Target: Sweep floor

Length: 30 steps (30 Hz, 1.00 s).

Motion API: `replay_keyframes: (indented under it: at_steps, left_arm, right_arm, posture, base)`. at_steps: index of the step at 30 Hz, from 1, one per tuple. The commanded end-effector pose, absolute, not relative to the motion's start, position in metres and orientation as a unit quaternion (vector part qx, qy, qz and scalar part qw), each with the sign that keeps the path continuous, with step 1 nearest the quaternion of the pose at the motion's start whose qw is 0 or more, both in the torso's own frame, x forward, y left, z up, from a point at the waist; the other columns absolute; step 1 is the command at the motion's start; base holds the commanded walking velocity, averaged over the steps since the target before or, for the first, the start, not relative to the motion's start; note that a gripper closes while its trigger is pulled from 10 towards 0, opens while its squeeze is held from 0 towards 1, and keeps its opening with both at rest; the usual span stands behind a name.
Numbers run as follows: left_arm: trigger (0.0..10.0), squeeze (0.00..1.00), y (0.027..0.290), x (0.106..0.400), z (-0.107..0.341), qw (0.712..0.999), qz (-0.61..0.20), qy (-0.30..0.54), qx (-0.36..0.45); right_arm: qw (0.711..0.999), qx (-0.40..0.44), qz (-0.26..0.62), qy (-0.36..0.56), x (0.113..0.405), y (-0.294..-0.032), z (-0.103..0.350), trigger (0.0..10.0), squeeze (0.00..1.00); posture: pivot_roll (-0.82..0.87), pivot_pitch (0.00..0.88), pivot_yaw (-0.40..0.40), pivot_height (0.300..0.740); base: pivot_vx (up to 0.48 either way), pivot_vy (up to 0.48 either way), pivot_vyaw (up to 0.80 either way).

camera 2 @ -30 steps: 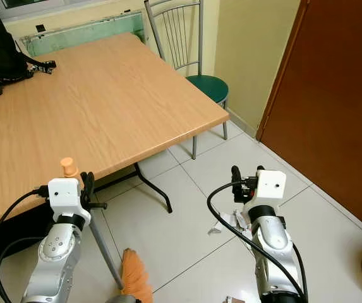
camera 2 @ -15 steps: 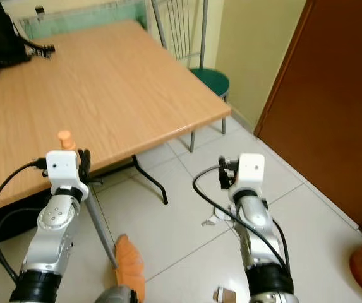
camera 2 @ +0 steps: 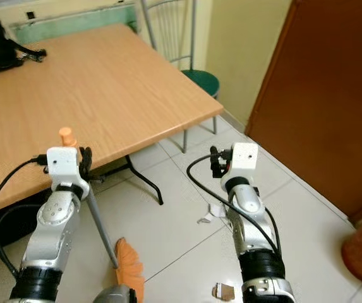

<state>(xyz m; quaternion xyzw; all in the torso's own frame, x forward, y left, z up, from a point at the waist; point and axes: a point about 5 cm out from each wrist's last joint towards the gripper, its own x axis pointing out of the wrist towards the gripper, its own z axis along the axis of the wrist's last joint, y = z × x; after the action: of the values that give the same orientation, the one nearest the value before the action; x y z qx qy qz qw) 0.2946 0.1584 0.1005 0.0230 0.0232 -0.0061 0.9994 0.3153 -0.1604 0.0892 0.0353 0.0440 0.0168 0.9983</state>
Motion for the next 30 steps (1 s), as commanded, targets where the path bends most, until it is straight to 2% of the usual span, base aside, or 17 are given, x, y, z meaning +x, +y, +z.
replay_keyframes:
  at_steps: [1,5,22,26,30]
  left_arm:
    - [10.0,0.00,0.151,0.293,0.092,0.998,-0.017,0.049,-0.029]
    - [10.0,0.00,0.150,0.292,0.093,0.998,-0.023,0.042,-0.027]
    - [10.0,0.00,0.147,0.293,0.109,0.998,-0.038,0.009,-0.045]
    - [10.0,0.00,0.148,0.294,0.119,0.996,-0.033,0.008,-0.081]
    - [10.0,0.00,0.151,0.297,0.121,0.997,-0.034,0.000,-0.072]
  right_arm:
    - [0.998,0.034,0.018,0.044,0.318,-0.160,0.091,10.0,0.00]
    - [0.998,0.033,0.020,0.042,0.318,-0.159,0.091,10.0,0.00]
    - [0.999,0.035,0.021,0.033,0.316,-0.158,0.094,10.0,0.00]
    - [0.999,0.042,0.027,0.023,0.318,-0.155,0.100,10.0,0.00]
    - [0.999,0.040,0.029,0.020,0.319,-0.154,0.102,10.0,0.00]
  posture:
    - [0.00,0.000,-0.018,0.740]
    - [-0.01,0.000,-0.017,0.740]
    - [-0.01,0.000,-0.024,0.740]
    - [-0.01,0.000,-0.024,0.740]
    - [-0.01,0.000,-0.024,0.740]
  base:
    - [-0.304,0.000,-0.80]
    - [-0.285,0.060,-0.80]
    - [0.000,0.000,-0.80]
    - [0.000,0.000,-0.80]
    - [0.000,0.000,-0.80]
